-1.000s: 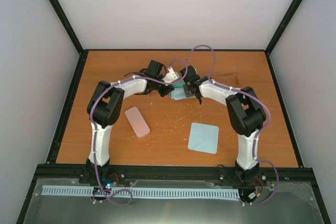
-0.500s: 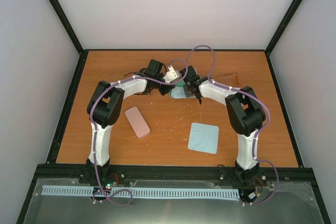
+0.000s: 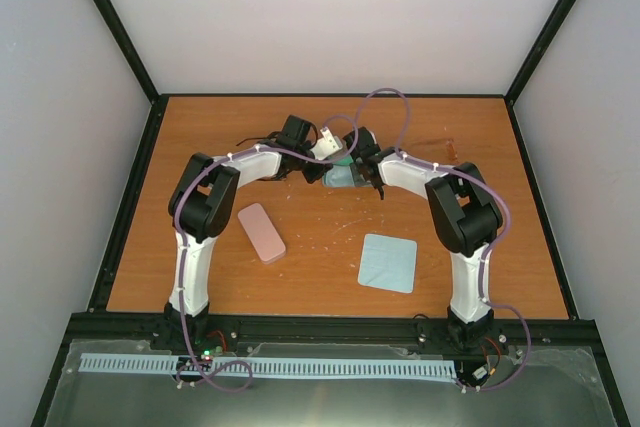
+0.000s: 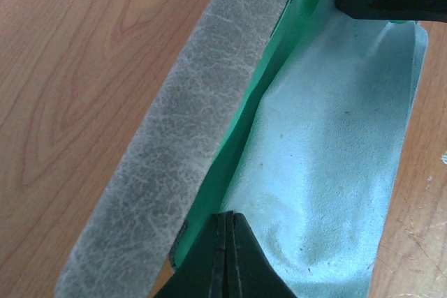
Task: Organize the sunglasses
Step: Place the glasses cleaning cloth in the sunglasses case.
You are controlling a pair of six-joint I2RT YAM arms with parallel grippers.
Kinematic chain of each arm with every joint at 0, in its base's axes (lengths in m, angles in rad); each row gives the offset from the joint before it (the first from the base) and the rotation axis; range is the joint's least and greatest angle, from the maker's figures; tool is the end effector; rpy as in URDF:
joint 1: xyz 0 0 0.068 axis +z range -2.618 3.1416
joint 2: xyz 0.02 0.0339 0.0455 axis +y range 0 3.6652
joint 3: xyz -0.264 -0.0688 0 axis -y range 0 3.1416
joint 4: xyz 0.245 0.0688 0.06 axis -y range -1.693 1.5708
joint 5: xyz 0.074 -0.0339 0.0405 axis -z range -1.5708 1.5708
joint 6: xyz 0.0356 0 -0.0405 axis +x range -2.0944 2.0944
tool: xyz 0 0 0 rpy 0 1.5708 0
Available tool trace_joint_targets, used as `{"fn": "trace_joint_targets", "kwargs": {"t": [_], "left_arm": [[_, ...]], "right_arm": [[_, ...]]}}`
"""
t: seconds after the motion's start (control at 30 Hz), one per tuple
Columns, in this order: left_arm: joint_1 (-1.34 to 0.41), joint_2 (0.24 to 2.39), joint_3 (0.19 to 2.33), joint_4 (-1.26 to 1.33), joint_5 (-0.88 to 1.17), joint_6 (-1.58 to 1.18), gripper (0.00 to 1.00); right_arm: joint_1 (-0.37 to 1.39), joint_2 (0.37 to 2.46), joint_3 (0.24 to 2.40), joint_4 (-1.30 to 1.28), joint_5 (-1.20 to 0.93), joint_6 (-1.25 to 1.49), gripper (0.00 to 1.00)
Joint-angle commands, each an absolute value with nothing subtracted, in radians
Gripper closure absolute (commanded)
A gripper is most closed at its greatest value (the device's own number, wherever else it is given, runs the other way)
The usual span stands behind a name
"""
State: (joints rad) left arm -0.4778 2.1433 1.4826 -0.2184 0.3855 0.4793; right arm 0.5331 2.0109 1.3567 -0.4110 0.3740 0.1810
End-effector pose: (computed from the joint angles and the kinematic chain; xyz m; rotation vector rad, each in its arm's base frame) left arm 0.4037 -0.2241 0.1500 1.2611 2.0627 -0.4700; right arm 0.3643 0.1999 0.1571 -0.3219 2.5165 -0.2204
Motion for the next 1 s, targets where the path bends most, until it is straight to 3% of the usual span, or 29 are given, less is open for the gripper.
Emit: {"fn": "trace_joint_targets", "kwargs": {"t": [0.0,0.97], "left_arm": [[-0.472,2.159,1.517,-0.183,0.377,0.499,0.99],[-0.478,2.166,1.516,-0.094,0.342,0.489,0.99]], "right_arm": [[0.529,2.023,1.365,-0.385,0.405,0.198,0.97],[0.520,2.036,1.350,-0.325,0.433,0.208,0.97]]}}
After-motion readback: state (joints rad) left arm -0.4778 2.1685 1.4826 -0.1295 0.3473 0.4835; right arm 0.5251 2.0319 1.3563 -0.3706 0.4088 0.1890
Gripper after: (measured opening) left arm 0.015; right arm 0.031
